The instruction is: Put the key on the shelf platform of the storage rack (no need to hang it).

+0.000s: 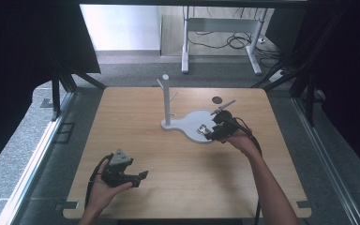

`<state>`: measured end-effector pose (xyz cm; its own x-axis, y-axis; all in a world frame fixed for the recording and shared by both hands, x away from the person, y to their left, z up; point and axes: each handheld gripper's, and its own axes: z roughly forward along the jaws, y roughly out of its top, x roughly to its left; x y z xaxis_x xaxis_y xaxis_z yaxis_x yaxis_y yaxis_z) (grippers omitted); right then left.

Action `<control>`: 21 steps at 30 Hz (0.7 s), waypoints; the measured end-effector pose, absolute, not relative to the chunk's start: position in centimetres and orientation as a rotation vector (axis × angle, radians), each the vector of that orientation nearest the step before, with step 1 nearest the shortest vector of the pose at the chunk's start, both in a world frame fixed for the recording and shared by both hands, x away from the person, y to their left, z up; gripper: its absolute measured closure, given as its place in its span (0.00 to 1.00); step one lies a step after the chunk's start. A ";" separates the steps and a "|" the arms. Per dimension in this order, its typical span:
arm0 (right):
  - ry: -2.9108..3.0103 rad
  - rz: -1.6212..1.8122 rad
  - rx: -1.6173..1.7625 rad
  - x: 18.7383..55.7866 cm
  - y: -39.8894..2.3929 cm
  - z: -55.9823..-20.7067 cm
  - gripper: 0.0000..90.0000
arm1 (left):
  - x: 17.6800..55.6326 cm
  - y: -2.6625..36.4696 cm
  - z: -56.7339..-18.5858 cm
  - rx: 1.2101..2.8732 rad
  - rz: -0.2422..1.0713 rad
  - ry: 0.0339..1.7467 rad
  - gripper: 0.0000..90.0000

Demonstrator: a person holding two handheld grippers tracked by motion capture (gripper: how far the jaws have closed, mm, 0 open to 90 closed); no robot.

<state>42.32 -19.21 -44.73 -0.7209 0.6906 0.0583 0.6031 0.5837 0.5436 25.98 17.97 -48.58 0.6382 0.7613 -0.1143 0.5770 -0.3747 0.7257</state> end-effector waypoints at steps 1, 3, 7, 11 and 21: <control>2.648 0.837 1.095 41.9 -19.6 -44.7 0.51 | 26.0 17.9 -48.6 2.094 0.307 1.041 0.25; 2.641 0.855 1.089 41.1 -20.3 -44.7 0.51 | 26.0 17.9 -48.6 2.097 0.307 1.040 0.25; 2.618 0.893 1.092 39.2 -21.5 -44.9 0.52 | 26.1 17.8 -48.7 2.103 0.305 1.040 0.25; 2.612 0.944 1.078 37.2 -22.7 -45.4 0.51 | 26.0 17.7 -48.7 2.105 0.309 1.038 0.24; 2.554 1.056 1.104 32.0 -25.6 -48.2 0.51 | 25.7 17.9 -48.1 2.098 0.339 1.036 0.24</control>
<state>32.03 -25.64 -48.22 -0.7131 0.6906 0.1204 0.5740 0.4766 0.6659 25.70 17.92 -48.07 0.6363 0.7663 -0.0896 0.5654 -0.3842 0.7299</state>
